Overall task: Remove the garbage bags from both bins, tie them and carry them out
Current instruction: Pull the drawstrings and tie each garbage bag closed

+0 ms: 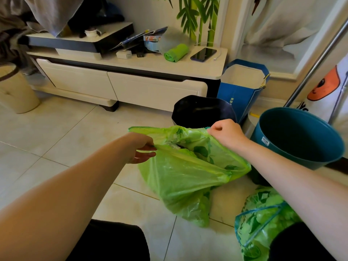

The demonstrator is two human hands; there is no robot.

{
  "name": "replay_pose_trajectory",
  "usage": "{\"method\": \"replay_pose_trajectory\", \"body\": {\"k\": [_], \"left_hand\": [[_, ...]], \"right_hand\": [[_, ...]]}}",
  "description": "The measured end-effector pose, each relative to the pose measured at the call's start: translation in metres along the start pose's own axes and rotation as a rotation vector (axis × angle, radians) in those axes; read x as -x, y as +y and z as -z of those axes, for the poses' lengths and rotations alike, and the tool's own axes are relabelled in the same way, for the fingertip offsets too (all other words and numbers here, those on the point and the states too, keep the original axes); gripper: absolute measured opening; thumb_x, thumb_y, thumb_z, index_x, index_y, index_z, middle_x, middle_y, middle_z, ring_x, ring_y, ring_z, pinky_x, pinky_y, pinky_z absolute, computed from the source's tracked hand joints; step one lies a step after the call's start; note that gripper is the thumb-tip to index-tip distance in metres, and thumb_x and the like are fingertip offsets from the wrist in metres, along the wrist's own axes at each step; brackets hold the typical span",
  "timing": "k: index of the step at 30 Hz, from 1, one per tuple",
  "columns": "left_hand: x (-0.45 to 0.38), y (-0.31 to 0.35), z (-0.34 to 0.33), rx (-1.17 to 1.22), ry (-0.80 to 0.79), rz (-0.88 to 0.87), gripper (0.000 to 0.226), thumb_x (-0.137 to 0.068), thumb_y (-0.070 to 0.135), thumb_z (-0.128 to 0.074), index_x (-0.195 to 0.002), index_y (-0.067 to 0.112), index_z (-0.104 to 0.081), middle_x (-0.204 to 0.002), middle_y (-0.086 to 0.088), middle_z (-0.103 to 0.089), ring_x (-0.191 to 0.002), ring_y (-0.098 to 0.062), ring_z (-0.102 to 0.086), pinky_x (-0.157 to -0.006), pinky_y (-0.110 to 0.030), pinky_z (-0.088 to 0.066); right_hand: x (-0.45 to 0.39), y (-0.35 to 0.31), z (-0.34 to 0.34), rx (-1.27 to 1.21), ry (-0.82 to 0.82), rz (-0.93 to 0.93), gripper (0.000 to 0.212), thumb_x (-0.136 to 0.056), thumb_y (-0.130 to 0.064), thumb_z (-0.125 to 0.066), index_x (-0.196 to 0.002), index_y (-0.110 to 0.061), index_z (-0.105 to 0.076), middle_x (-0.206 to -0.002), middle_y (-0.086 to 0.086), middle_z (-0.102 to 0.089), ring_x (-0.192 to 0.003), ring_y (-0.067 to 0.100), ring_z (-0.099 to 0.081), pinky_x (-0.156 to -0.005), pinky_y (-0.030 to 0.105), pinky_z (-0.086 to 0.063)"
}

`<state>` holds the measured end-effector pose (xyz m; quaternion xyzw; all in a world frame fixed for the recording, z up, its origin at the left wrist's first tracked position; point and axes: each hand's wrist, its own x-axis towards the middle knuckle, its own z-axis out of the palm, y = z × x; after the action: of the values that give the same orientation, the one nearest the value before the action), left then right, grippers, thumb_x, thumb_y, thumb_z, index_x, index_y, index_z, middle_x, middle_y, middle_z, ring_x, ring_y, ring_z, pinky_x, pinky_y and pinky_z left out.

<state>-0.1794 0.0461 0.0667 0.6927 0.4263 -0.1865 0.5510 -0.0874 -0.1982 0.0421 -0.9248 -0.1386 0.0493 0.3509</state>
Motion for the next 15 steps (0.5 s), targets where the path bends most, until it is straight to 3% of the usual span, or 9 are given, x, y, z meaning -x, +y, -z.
{"method": "replay_pose_trajectory", "body": {"k": [4,8,12,15], "left_hand": [[0.006,0.005,0.004,-0.018,0.045,-0.099,0.012,-0.088,0.008,-0.055,-0.076,0.011,-0.055,-0.065,0.001,-0.064,-0.038,-0.010,-0.063,-0.054,-0.022,-0.049],[0.014,0.010,0.007,-0.096,0.154,-0.219,0.015,-0.086,0.002,-0.057,-0.072,0.007,-0.051,-0.064,-0.004,-0.058,-0.034,-0.009,-0.061,-0.042,-0.017,-0.047],[0.025,0.013,0.013,-0.184,0.208,-0.287,0.007,-0.085,0.001,-0.057,-0.078,0.000,-0.056,-0.067,-0.011,-0.065,-0.037,-0.012,-0.063,-0.048,-0.022,-0.049],[0.031,0.014,0.019,-0.298,0.273,-0.323,0.011,-0.086,0.000,-0.056,-0.090,-0.009,-0.061,-0.078,-0.019,-0.073,-0.060,-0.023,-0.072,-0.059,-0.032,-0.056]], "right_hand": [[0.003,-0.002,0.006,-0.029,0.116,0.040,0.024,-0.088,-0.025,-0.059,-0.078,-0.008,-0.073,-0.080,0.010,-0.073,-0.080,0.025,-0.065,-0.078,0.040,-0.052],[0.007,-0.008,0.013,-0.066,0.222,0.061,0.021,-0.089,-0.023,-0.061,-0.080,-0.009,-0.074,-0.082,0.005,-0.074,-0.078,0.018,-0.064,-0.070,0.028,-0.042],[0.014,-0.016,0.023,-0.171,0.250,0.030,0.017,-0.089,-0.020,-0.060,-0.083,-0.009,-0.072,-0.076,-0.001,-0.067,-0.069,0.011,-0.055,-0.070,0.027,-0.039],[0.020,-0.020,0.033,-0.325,0.217,-0.066,0.016,-0.088,-0.018,-0.058,-0.080,-0.013,-0.070,-0.074,0.001,-0.064,-0.072,0.016,-0.056,-0.068,0.035,-0.046]]}}
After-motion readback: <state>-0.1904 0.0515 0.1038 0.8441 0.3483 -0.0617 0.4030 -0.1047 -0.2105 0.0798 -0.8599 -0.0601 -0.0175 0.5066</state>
